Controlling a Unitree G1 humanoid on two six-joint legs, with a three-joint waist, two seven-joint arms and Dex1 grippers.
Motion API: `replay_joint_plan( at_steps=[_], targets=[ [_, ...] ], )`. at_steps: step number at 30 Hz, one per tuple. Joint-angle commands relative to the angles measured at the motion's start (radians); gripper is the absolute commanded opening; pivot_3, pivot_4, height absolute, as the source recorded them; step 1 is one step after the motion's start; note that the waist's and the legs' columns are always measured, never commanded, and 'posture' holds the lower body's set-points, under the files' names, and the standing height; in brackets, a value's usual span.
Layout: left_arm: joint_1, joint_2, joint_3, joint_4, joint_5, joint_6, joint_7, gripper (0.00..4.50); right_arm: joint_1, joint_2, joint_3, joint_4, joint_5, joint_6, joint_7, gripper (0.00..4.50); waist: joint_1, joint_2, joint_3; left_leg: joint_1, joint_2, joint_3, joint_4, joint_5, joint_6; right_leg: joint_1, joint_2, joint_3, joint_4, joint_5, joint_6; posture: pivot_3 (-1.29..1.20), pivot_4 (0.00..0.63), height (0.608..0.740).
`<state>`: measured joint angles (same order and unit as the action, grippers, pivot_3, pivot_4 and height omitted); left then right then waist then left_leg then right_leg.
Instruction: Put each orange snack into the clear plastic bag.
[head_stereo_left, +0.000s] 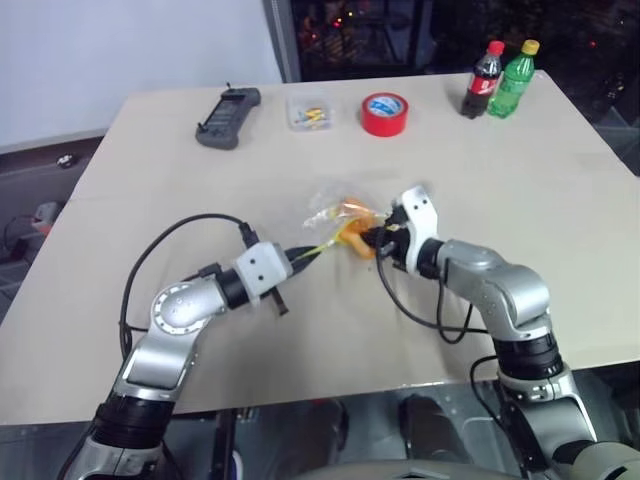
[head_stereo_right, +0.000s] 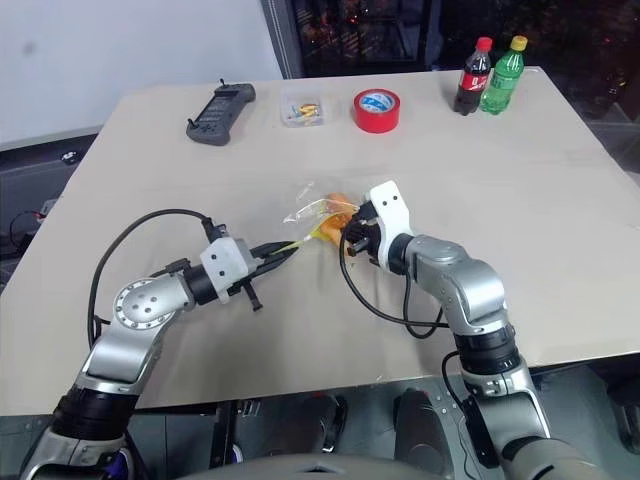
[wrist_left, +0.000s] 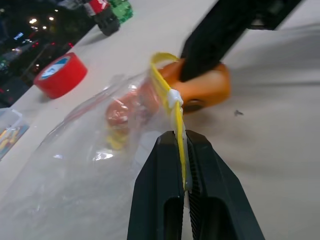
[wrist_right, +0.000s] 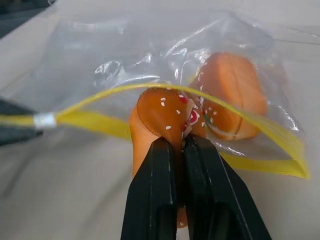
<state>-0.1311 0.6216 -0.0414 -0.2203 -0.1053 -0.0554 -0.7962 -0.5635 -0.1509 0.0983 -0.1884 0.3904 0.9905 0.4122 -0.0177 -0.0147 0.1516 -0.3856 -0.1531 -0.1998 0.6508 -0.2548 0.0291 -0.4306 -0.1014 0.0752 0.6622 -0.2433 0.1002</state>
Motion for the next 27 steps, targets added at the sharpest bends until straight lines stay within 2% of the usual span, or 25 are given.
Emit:
replay_joint_plan(
  at_steps=[1, 10, 18, 23, 27],
  targets=[
    [0.009, 0.013, 0.014, -0.022, -0.017, -0.019, -0.014, 0.00, -0.033, 0.006, -0.062, 0.012, 0.045, -0.010, 0.011, 0.02, 0.000, 0.000, 0.000, 0.000, 0.000, 0.000, 0.000, 0.000, 0.000, 0.000, 0.000, 0.000, 0.000, 0.000, 0.000, 0.00, 0.150, 0.740],
    [0.027, 0.028, 0.012, -0.028, -0.021, -0.024, -0.039, 0.00, -0.074, 0.040, -0.137, 0.115, 0.174, 0.070, 0.063, 0.02, -0.007, 0.000, 0.000, 0.000, 0.000, 0.000, -0.001, 0.000, 0.000, -0.001, 0.000, 0.000, 0.000, 0.000, 0.000, 0.00, 0.150, 0.740],
    [0.034, 0.030, 0.009, -0.030, -0.014, -0.036, -0.041, 0.00, -0.122, 0.151, -0.293, 0.248, 0.331, 0.207, 0.009, 0.02, -0.024, 0.001, 0.000, 0.000, 0.000, 0.000, -0.001, 0.000, 0.000, -0.001, 0.000, 0.000, 0.000, 0.000, 0.000, 0.00, 0.150, 0.740],
    [0.038, 0.021, 0.003, -0.035, -0.010, -0.047, -0.033, 0.00, -0.129, 0.238, -0.295, 0.316, 0.325, 0.161, -0.033, 0.02, -0.028, 0.001, 0.000, 0.000, 0.001, 0.001, -0.002, 0.000, 0.000, -0.001, 0.000, 0.001, 0.001, 0.000, 0.000, 0.00, 0.150, 0.740],
    [0.048, 0.014, 0.009, -0.041, -0.009, -0.051, -0.020, 0.00, -0.141, 0.289, -0.259, 0.372, 0.251, 0.014, -0.059, 0.02, -0.027, 0.001, 0.000, 0.000, 0.001, 0.001, -0.002, 0.000, 0.000, -0.001, 0.000, 0.001, 0.001, 0.000, 0.000, 0.00, 0.150, 0.740]
  ],
)
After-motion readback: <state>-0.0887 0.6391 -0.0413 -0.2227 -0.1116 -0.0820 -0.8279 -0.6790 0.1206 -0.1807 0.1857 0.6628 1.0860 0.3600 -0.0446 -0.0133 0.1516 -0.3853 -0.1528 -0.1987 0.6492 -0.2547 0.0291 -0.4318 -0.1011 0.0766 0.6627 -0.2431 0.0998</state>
